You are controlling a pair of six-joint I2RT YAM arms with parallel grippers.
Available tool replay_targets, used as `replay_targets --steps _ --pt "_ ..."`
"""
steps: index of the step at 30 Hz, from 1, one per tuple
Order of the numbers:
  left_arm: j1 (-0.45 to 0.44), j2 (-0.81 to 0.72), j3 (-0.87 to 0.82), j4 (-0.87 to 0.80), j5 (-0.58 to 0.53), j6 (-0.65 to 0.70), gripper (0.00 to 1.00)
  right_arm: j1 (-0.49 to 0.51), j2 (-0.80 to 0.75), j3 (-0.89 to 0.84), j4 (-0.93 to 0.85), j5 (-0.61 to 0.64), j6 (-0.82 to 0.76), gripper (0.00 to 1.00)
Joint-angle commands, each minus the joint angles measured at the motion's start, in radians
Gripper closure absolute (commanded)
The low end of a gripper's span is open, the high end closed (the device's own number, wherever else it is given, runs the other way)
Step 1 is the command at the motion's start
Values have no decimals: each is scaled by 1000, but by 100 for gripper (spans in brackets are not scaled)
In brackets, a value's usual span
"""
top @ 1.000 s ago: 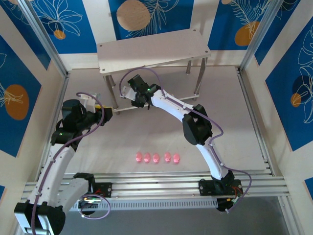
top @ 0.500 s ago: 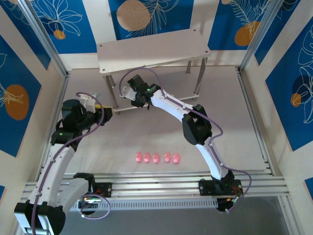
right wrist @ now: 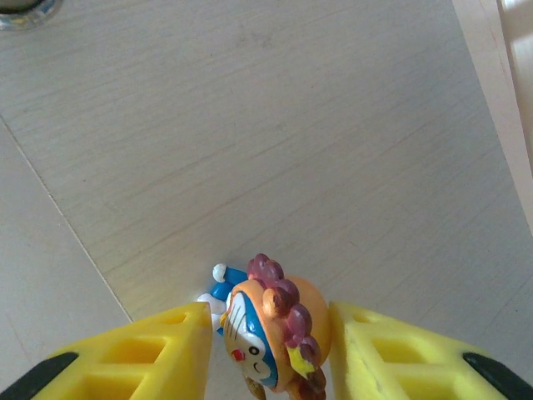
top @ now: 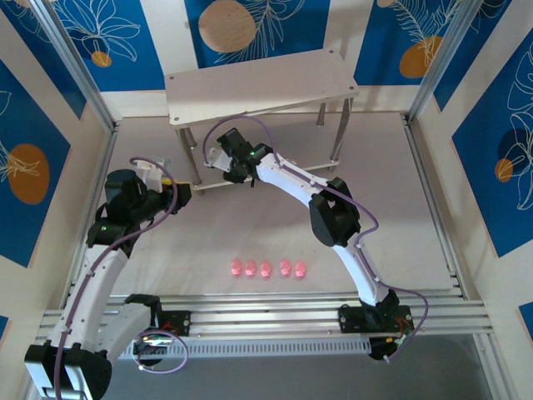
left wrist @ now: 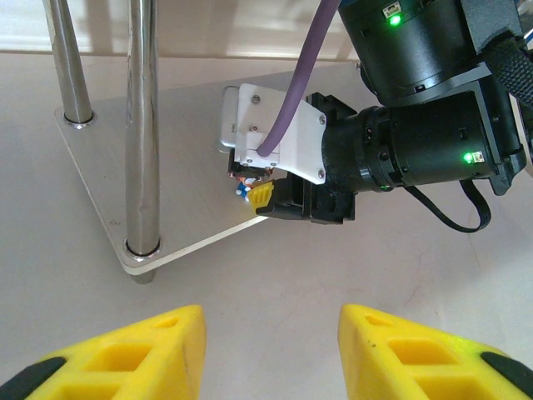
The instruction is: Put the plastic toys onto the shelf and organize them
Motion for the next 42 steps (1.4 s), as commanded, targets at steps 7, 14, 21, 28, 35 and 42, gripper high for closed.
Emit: replay_targets --steps 7,14,21,28,35,42 --pt "15 -15 -12 -4 29 14 54 7 18 38 -2 13 -1 55" --pt "17 -13 -11 -2 32 14 54 7 19 41 4 22 5 53" --pt "19 -11 -11 -1 35 15 54 7 17 38 11 32 6 48" --pt "21 -8 -12 -1 37 15 54 7 13 36 17 34 9 45" --pt "21 -7 -13 1 39 15 54 8 2 21 33 41 12 39" --pt "22 -7 -15 3 41 14 54 8 -35 -27 83 58 16 33"
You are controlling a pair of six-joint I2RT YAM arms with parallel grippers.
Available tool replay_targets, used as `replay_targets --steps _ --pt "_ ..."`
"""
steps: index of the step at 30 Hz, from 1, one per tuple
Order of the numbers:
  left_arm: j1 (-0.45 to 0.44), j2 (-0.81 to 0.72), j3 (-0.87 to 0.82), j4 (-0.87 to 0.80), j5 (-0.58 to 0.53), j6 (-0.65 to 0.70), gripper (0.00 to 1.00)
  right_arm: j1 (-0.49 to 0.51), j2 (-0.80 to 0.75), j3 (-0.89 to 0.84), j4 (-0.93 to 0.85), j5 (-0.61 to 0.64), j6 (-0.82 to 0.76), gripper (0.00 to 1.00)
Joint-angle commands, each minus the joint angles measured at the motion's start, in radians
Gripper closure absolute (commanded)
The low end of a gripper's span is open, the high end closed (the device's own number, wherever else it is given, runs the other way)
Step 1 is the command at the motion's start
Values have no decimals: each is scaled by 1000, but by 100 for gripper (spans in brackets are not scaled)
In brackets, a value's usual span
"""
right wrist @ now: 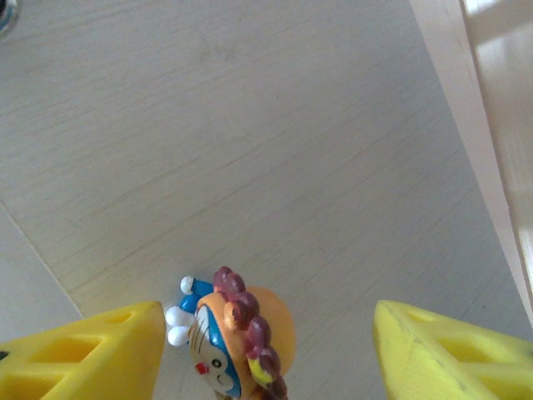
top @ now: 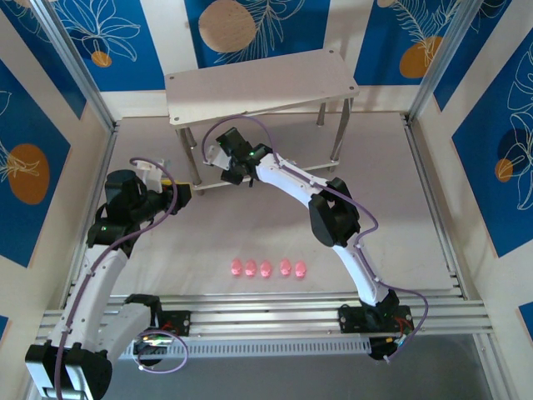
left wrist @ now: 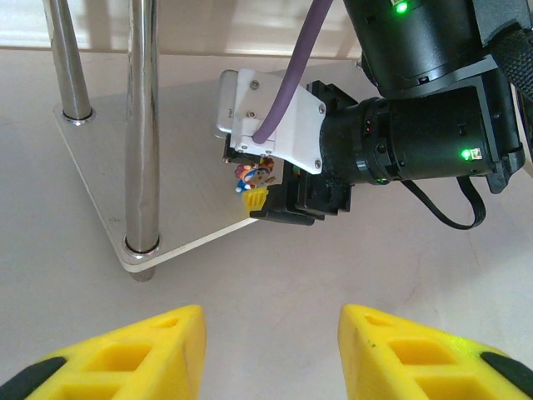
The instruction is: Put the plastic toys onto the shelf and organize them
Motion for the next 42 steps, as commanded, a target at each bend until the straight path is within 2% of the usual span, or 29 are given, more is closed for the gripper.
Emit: replay_targets --steps 1,12,17,25,29,31,33,35,39,42 --pt "18 -7 -10 2 33 15 54 7 -42 -29 43 16 11 32" --pt "18 -4 -12 2 35 13 54 14 -127 -115 95 29 8 31" --pt "19 -2 -12 4 39 12 54 20 -174 -161 131 37 3 27" --pt "19 6 -10 0 40 13 54 61 -287 -249 166 72 -22 26" --pt "18 13 -4 -9 45 19 54 80 -392 -337 148 99 17 26" --pt "18 20 7 -19 56 25 56 79 -463 -378 101 124 101 28" --pt "17 30 18 -33 67 30 59 60 -532 -403 21 152 234 33" --pt "15 41 29 -43 77 31 61 27 -605 -432 -68 150 398 45" --pt "-2 61 47 -54 86 33 68 -74 -806 -571 -132 71 677 79" --pt "-34 82 71 -76 86 37 77 -210 -951 -715 -104 -88 842 81"
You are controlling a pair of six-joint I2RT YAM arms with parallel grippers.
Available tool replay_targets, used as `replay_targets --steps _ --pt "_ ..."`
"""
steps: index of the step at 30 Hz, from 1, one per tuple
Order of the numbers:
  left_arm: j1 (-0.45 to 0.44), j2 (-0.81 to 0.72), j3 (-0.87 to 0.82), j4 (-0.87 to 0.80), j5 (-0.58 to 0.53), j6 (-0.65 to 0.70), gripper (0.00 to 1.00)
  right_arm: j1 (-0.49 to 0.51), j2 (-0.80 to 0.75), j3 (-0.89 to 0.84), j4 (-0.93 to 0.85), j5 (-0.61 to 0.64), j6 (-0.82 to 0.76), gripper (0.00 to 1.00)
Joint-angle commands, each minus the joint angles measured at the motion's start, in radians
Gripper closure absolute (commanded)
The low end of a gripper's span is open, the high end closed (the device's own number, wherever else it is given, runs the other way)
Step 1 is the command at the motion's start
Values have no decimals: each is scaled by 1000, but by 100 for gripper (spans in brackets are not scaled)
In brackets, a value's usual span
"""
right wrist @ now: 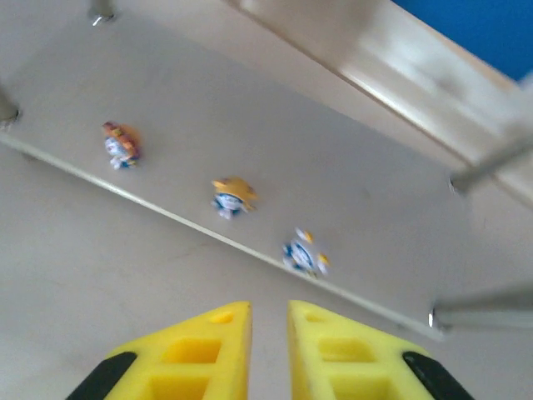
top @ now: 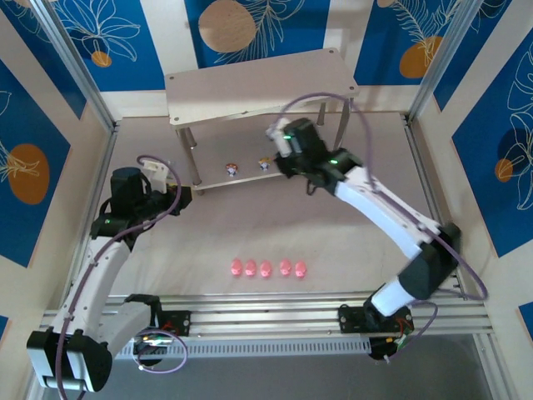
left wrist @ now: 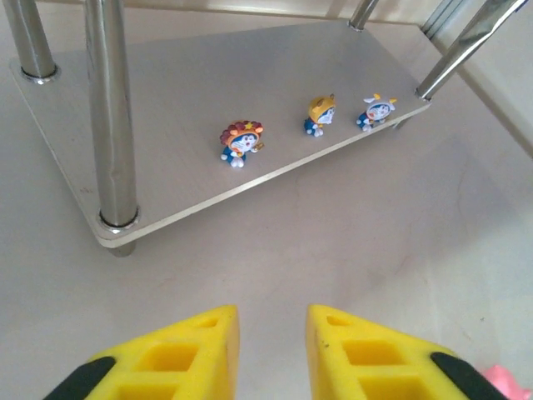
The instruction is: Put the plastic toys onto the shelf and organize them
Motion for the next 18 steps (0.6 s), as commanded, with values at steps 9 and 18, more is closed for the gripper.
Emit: replay_targets --steps 9,18 --pt "-278 116 124 -55 -188 19 79 -417 -315 -414 135 -504 511 72" --pt "-337 203 131 61 -307 -52 78 -431 -176 -438 228 -589 522 82"
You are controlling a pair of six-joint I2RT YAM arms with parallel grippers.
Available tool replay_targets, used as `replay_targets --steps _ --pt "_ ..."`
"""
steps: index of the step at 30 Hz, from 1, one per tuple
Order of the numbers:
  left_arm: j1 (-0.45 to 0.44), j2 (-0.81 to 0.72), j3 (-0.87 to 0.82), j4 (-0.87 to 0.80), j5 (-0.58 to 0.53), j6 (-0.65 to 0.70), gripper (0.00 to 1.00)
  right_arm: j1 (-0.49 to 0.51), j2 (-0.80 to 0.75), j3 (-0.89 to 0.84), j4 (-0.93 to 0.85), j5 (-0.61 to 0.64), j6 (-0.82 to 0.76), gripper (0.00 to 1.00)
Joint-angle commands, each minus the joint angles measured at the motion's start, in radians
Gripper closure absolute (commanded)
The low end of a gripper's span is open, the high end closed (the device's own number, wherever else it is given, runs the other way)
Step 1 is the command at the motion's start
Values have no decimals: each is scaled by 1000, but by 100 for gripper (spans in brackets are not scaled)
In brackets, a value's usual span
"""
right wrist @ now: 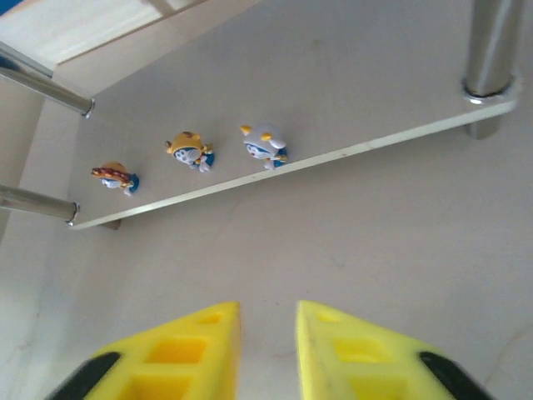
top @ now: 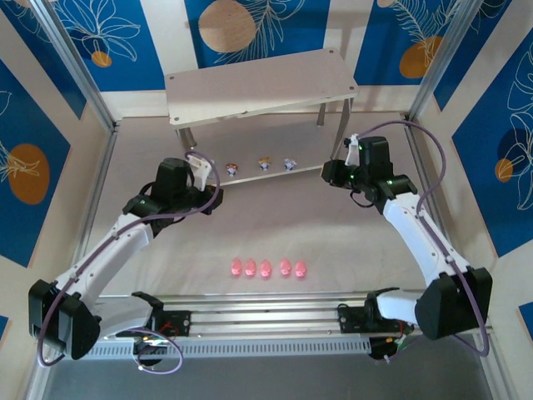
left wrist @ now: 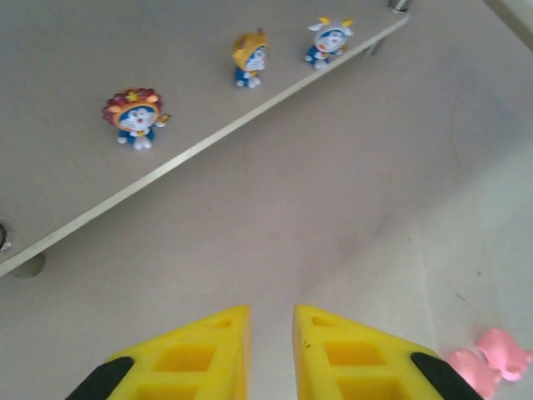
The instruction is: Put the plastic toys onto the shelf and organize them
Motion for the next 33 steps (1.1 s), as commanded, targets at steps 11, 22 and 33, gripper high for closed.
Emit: replay_targets --steps 11,22,33 --pt "109 -64 -14 79 31 -74 78 33 246 -49 253 -64 113 99" --pt "237 -101 1 19 126 -30 76 95 430 18 344 13 178 99" --pt "326 -93 -32 64 219 -34 76 107 500 59 376 47 210 99"
